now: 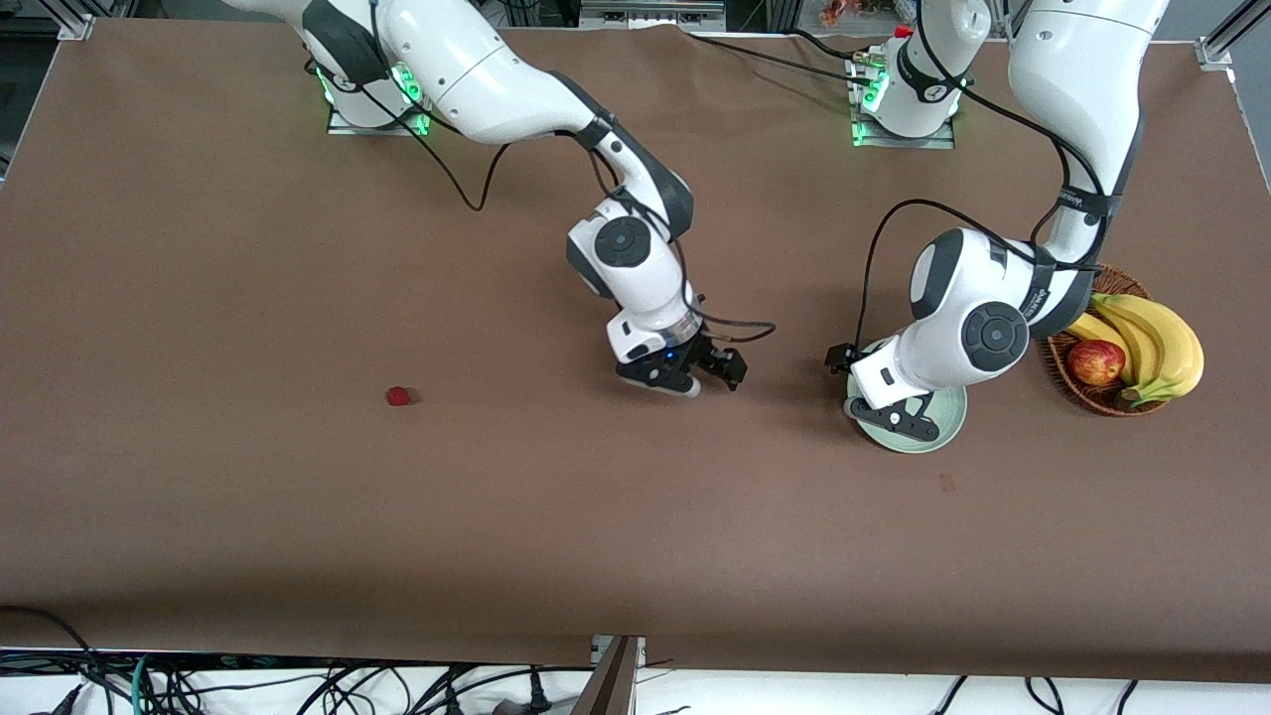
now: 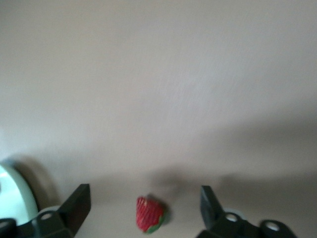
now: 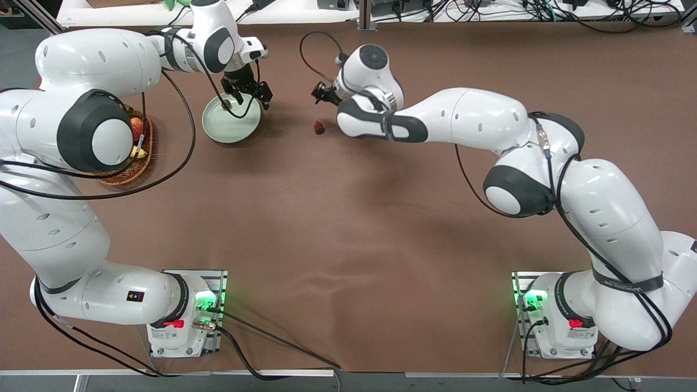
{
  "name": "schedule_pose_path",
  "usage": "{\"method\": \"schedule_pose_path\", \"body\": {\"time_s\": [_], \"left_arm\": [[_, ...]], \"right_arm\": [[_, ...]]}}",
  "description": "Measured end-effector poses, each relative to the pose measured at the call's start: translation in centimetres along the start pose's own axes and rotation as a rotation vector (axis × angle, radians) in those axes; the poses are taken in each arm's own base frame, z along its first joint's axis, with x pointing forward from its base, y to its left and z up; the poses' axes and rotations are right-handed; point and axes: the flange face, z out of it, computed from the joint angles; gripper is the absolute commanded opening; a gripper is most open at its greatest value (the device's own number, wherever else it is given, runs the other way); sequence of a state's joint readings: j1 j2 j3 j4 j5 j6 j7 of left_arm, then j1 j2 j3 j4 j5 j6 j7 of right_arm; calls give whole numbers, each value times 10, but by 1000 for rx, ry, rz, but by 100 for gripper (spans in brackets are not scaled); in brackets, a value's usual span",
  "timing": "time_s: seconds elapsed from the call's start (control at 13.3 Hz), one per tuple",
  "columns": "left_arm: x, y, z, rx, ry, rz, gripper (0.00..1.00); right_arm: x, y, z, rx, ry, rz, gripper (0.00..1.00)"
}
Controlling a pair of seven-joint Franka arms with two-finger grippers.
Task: Collect all strawberries into plate
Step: 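Grasp a second strawberry with the right gripper and carry it over, then pass the strawberry to the left gripper and place it on the plate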
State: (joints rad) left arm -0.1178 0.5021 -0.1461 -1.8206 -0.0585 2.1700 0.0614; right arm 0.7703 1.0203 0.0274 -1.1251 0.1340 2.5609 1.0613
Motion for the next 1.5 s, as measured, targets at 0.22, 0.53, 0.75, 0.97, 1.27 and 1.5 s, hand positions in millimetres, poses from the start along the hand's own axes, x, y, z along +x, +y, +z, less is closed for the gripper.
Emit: {"method": "schedule_pose_path", "body": {"time_s": [0.22,0.53,0.75,0.97,1.27,1.5], "left_arm": [[1,34,2,-13,4,-145,100],[5,125,16,-34,113,-290,100],[4,171,41,-49,158,-316,100],[7,173,65,-44,188,-310,100],[7,179,88,-47,229,-281,43],[3,180,96,-30,232,-260,6]], "right_arm": [[66,15,-46,-83,-26,-87,100],[143,54,-120,-203,-124,-230,100],[188,100,-149,-279,-230,-331,100],[236,171,-165,-331,-372,-424,100],[262,229,-160,-361,-449,-476,100],[258,249,-146,-385,-484,-474,100]]}}
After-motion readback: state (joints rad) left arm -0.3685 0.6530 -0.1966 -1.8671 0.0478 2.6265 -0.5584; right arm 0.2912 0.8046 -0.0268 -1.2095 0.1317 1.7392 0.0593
